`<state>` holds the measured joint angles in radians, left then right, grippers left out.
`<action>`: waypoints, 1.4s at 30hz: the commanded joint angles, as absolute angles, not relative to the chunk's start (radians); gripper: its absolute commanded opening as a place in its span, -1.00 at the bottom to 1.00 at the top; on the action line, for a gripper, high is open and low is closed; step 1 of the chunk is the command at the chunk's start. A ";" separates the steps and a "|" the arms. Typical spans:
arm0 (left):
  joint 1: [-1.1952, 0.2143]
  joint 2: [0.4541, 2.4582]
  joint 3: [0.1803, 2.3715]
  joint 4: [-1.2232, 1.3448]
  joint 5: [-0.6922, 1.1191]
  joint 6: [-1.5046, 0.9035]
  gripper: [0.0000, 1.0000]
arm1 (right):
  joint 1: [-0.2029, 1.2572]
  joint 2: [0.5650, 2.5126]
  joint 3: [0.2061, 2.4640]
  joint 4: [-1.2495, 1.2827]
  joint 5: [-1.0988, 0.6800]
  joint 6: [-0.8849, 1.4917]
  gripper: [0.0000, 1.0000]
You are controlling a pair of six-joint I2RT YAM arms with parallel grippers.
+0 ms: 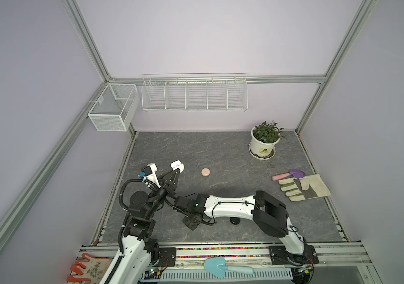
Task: Insert wireless bluetooth earbuds into charging case
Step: Pick up the wireless bluetooth earbud from the bottom-center of the table.
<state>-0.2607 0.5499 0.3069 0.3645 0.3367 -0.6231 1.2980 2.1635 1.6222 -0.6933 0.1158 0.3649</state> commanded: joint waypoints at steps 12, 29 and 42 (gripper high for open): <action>-0.252 0.543 0.338 0.365 0.333 -0.606 -1.00 | 1.314 2.160 1.632 -0.733 0.169 0.358 -0.50; -0.251 0.549 0.340 0.369 0.333 -0.602 -1.00 | 1.304 2.089 1.574 -0.707 0.247 0.366 -0.56; -0.251 0.587 0.335 0.433 0.331 -0.607 -1.00 | 1.260 1.977 1.482 -0.656 0.325 0.349 -0.57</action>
